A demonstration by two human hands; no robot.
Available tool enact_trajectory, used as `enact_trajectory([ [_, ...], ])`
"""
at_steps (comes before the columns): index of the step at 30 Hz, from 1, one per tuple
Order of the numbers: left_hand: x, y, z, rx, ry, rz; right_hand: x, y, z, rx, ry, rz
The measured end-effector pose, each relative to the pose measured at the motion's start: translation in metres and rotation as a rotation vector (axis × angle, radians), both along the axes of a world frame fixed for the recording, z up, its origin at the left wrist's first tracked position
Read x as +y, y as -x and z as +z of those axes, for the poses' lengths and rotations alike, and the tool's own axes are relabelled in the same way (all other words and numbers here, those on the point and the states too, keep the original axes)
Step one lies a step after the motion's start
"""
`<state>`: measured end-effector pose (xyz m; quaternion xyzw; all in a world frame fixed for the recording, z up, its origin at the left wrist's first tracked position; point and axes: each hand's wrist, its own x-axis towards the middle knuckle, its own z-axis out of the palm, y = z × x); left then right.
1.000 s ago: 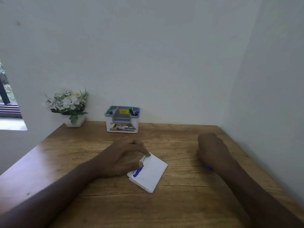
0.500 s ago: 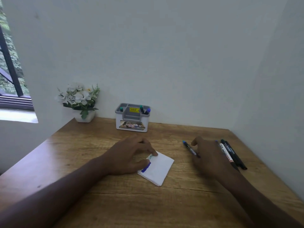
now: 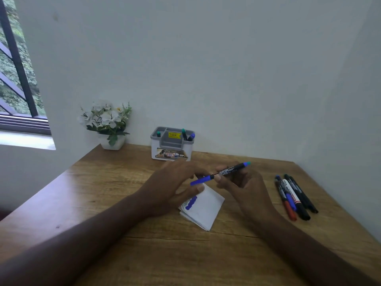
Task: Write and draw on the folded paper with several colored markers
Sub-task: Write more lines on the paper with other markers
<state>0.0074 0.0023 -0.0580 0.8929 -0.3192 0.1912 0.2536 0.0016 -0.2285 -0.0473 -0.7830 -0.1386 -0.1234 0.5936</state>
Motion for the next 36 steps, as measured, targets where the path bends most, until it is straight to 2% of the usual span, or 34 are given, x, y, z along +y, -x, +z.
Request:
enact_trajectory([
  [6, -0.008, -0.001, 0.003, -0.009, -0.041, 0.037, 0.011, 0.0, -0.004, -0.085, 0.065, 0.013],
  [13, -0.015, -0.003, 0.0, 0.222, -0.102, 0.056, 0.019, 0.014, 0.0, -0.191, 0.184, 0.018],
  [16, -0.012, 0.001, 0.001, 0.214, -0.091, 0.026, 0.022, 0.017, 0.001, -0.21, 0.191, 0.051],
  [20, -0.009, 0.001, 0.005, 0.059, -0.193, 0.065, 0.023, 0.018, -0.002, -0.2, 0.198, 0.104],
  [25, -0.005, -0.001, 0.003, -0.075, -0.165, 0.063, 0.02, 0.013, -0.006, -0.186, 0.149, 0.12],
  [28, -0.003, 0.0, 0.0, -0.036, -0.079, 0.042, 0.018, 0.014, -0.008, -0.156, 0.141, 0.137],
  [31, 0.003, 0.0, 0.002, 0.013, -0.034, 0.001, 0.016, 0.011, -0.004, -0.155, 0.038, 0.12],
  [33, 0.011, -0.004, 0.005, 0.073, -0.08, -0.004, 0.011, 0.006, 0.0, -0.148, -0.078, 0.09],
  [36, 0.022, -0.011, 0.004, 0.143, -0.238, -0.022, 0.003, 0.002, 0.003, -0.021, -0.204, 0.1],
])
